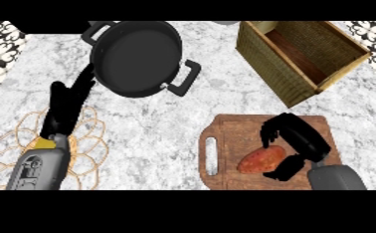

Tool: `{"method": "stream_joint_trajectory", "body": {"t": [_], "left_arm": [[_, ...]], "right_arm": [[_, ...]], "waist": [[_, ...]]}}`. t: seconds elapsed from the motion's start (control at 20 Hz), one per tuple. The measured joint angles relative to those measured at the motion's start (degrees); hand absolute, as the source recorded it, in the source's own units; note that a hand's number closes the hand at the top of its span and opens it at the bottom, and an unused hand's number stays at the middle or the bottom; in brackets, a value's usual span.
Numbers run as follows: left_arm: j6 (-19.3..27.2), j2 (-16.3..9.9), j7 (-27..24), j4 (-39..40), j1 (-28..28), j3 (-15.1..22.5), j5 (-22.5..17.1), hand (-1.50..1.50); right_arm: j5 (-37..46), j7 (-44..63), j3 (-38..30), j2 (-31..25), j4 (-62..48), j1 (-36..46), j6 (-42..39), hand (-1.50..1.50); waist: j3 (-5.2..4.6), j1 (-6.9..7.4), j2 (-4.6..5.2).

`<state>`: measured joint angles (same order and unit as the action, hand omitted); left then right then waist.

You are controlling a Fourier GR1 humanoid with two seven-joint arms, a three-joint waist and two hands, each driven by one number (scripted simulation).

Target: Pick the sweet potato from the cutting board and place it in the basket

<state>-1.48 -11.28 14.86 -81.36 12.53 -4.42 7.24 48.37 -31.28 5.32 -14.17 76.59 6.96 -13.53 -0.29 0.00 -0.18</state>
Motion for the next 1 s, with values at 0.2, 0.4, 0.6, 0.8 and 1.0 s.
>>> {"method": "stream_joint_trajectory", "body": {"t": [0.2,0.4,0.6,0.8,1.0], "left_arm": [[-0.32,-0.03,-0.46,0.68,0.48,0.37,0.28,0.0],[-0.67,-0.14,-0.09,0.97,0.94,0.29,0.09,0.0],[-0.73,-0.11,-0.43,1.01,0.6,0.09,0.11,0.0],[-0.8,-0.01,-1.03,1.42,0.1,-0.03,0.13,0.0],[-0.81,0.1,-1.47,1.39,-0.44,-0.28,-0.08,0.0]], "right_arm": [[11.22,13.85,6.57,1.99,2.72,5.94,-1.6,1.5],[20.06,27.44,13.0,6.93,4.65,13.66,-7.61,1.5],[21.84,36.16,17.06,11.35,6.43,19.88,-12.11,1.5],[11.33,45.15,17.61,13.09,12.08,21.79,-14.79,1.5],[-0.25,53.24,16.9,13.75,18.81,23.81,-13.48,1.5]], "waist": [[-0.17,0.93,-0.1],[-0.04,1.21,-0.11],[0.14,0.85,0.02],[0.22,0.69,0.01],[0.25,0.69,-0.05]]}}
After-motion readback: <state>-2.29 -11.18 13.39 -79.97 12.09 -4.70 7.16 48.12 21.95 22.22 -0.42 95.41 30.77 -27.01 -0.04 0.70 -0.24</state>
